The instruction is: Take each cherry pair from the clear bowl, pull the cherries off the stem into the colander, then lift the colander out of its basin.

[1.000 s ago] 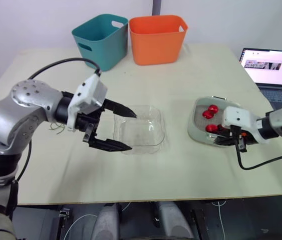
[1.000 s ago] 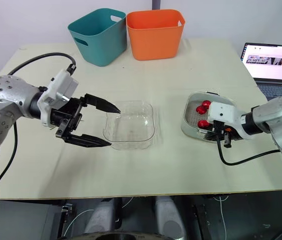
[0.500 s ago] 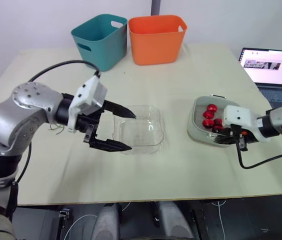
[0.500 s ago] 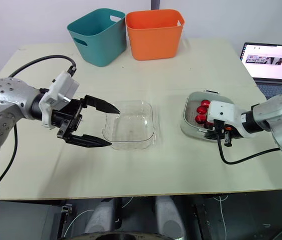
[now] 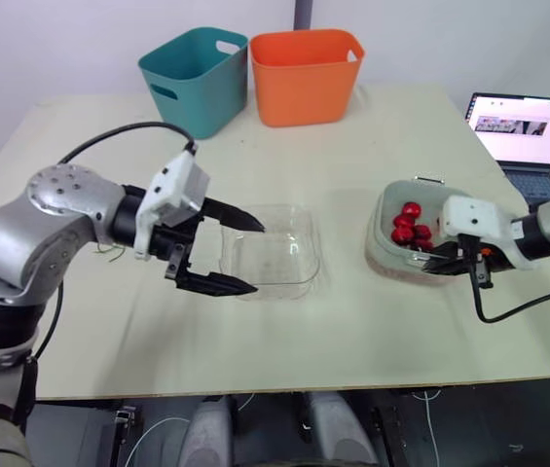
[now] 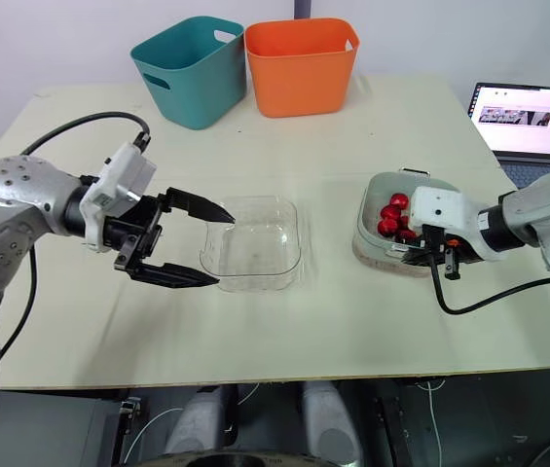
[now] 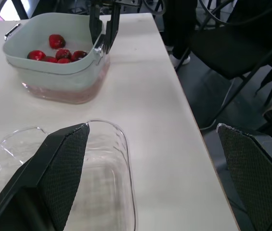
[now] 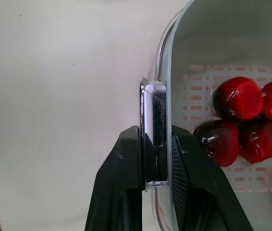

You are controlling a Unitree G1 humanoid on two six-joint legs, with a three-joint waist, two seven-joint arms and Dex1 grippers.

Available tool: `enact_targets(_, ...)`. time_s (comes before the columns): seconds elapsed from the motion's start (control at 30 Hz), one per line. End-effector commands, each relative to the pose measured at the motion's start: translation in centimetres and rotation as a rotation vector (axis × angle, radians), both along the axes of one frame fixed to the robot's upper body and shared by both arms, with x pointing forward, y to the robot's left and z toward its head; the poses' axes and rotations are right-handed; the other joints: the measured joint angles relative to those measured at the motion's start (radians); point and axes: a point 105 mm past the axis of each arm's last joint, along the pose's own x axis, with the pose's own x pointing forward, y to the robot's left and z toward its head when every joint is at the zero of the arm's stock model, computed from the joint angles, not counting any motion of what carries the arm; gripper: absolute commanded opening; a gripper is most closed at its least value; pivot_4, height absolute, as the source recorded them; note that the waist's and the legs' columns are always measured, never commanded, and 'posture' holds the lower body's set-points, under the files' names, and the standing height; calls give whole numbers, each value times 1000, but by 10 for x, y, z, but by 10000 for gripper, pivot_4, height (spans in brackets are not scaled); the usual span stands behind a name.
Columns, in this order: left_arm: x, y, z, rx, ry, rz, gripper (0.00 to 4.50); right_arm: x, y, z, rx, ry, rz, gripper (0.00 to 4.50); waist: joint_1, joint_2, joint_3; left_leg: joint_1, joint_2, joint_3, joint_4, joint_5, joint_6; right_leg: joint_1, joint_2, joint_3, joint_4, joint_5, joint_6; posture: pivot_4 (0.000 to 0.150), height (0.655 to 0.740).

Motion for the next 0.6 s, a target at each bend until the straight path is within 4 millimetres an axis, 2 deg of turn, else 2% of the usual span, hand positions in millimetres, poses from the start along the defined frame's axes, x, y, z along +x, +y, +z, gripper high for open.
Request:
enact_targets(0.03, 0, 2, 5, -17, -33, 5, 45000, 3, 0, 37, -11, -137, 17, 4262, -1, 0, 0, 0, 0, 0, 0, 0, 0, 0, 0, 0, 0, 0, 0, 1500, 7400)
enact_targets(0.3, 2, 4, 4, -23, -28, 14, 45000, -1, 0, 50, -13, -146, 21, 4262, -7, 0, 0, 0, 0, 0, 0, 0, 0, 0, 0, 0, 0, 0, 0, 1500, 7400)
enact_targets(0.6, 15, 16, 9, -31, -54, 72, 45000, -6, -1, 67, 21, -137, 15, 4262, -7, 0, 0, 0, 0, 0, 0, 0, 0, 0, 0, 0, 0, 0, -1, 1500, 7400)
